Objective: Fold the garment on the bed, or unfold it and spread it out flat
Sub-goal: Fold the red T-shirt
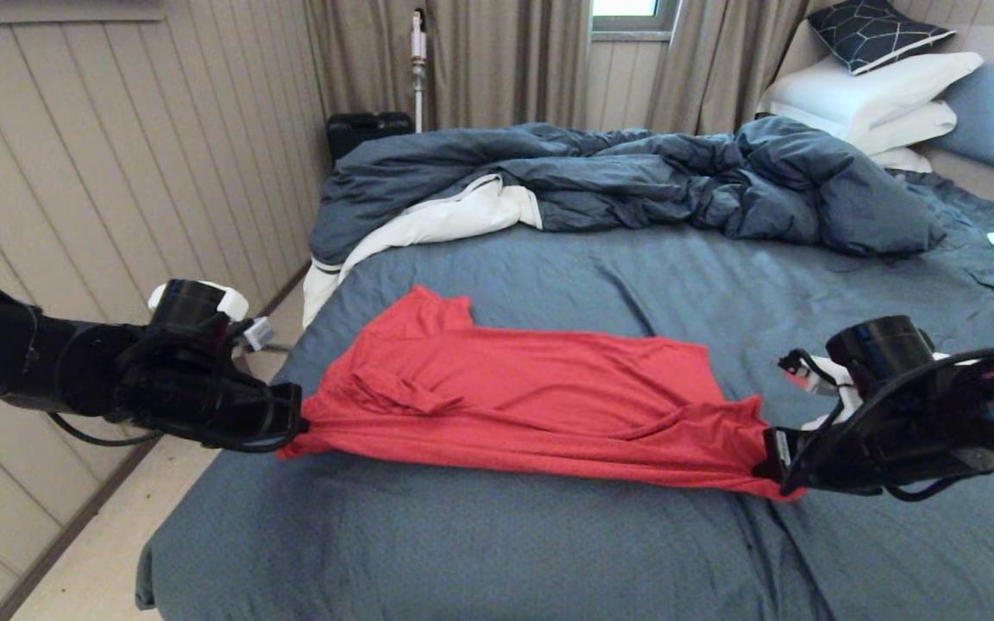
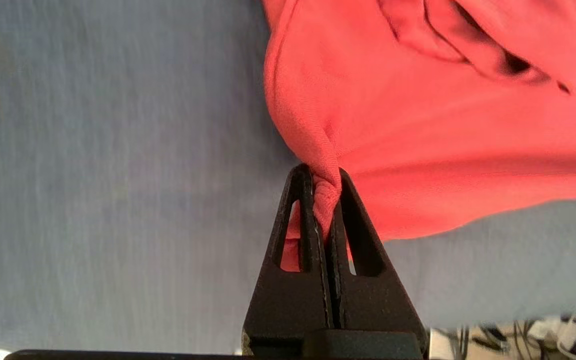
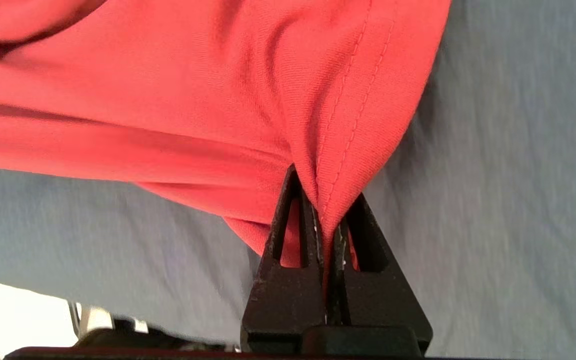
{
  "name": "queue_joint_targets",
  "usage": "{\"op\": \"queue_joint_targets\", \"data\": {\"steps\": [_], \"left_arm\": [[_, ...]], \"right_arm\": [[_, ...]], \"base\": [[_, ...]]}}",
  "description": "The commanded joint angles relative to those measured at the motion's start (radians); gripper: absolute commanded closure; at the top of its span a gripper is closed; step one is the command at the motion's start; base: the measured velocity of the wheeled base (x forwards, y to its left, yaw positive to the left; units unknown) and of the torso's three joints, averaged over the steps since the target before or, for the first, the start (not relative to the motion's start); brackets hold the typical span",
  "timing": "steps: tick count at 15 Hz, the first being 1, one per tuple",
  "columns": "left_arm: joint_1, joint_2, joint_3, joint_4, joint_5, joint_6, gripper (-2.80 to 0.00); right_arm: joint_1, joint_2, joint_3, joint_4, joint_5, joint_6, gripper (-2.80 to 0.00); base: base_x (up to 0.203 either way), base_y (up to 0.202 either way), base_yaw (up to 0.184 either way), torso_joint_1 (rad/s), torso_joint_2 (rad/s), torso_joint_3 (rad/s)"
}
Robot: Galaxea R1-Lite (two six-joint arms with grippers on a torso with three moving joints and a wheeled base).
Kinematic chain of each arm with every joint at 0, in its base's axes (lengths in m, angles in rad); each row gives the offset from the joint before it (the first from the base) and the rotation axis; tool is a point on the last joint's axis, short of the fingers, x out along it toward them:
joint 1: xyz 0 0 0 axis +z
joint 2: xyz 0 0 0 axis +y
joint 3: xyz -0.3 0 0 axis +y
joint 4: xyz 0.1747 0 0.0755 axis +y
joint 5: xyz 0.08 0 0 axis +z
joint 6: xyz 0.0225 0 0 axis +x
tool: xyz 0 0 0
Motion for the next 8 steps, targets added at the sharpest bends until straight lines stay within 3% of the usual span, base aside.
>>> {"op": "queue_joint_targets", "data": {"steps": [1,8], "left_arm": [[-0.007,-0.053,0.038,0.002,-0.002,-0.001,0.0],[-0.05,-0.202,0.237,-0.006,-0.007,0.0,0.0]], "right_arm": [[-0.002,-0.043,0.031,0.0,0.001,-0.007,0.0],[-0.037,-0.147,0.185,-0.002,0.004,-0.067,0.0]], "base": [[0.0,0.0,0.0,0.0,0.0,0.0],[0.0,0.0,0.0,0.0,0.0,0.0]]}}
